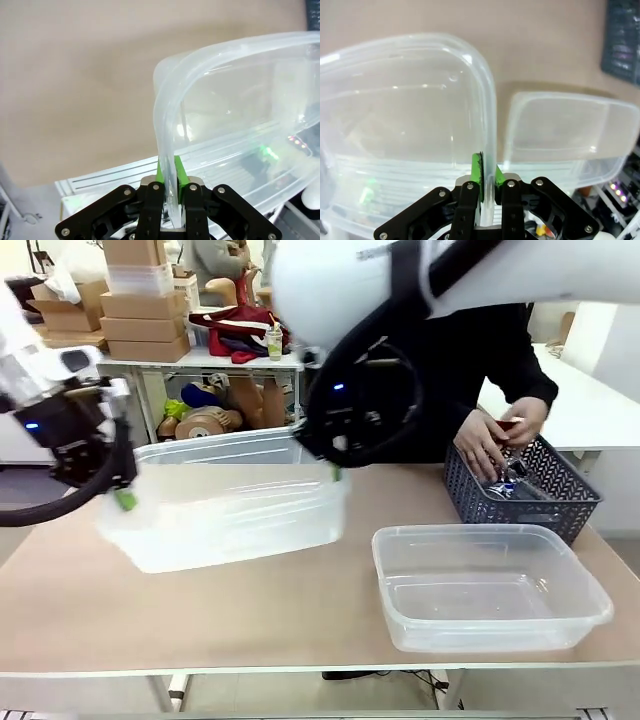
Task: Sort the waste into each basket.
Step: Pick up the Organizing box on the left side of the table and lift it, then offer the picked Organizing box to the human.
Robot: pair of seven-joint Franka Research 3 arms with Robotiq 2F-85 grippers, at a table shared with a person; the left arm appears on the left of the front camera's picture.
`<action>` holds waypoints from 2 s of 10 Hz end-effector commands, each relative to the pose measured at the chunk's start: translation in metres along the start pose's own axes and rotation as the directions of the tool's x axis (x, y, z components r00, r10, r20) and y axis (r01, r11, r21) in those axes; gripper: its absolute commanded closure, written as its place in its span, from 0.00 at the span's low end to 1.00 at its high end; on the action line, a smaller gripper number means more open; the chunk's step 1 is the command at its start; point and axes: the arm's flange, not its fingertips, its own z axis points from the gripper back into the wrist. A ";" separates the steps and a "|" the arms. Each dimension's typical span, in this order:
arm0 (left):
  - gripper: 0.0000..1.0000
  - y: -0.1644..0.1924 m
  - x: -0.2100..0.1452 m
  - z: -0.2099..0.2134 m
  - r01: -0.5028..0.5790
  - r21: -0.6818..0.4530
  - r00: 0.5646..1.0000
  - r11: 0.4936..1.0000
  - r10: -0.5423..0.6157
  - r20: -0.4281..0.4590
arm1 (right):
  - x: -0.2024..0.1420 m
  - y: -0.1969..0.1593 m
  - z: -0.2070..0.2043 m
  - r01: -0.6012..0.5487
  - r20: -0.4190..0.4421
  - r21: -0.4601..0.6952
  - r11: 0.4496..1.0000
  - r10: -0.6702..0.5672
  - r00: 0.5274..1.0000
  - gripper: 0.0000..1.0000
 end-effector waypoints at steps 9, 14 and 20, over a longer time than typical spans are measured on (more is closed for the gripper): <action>0.94 -0.151 0.158 -0.045 0.105 0.041 0.992 0.994 -0.102 -0.080 | 0.046 -0.143 -0.073 0.119 -0.030 0.035 0.992 -0.118 0.993 0.95; 0.94 -0.130 0.160 -0.055 0.100 0.072 0.991 0.992 -0.093 -0.094 | 0.052 -0.146 -0.066 0.161 -0.024 0.014 0.987 -0.160 0.987 0.95; 0.94 -0.130 0.160 -0.055 0.100 0.072 0.991 0.992 -0.093 -0.094 | 0.052 -0.146 -0.066 0.161 -0.024 0.014 0.987 -0.160 0.987 0.95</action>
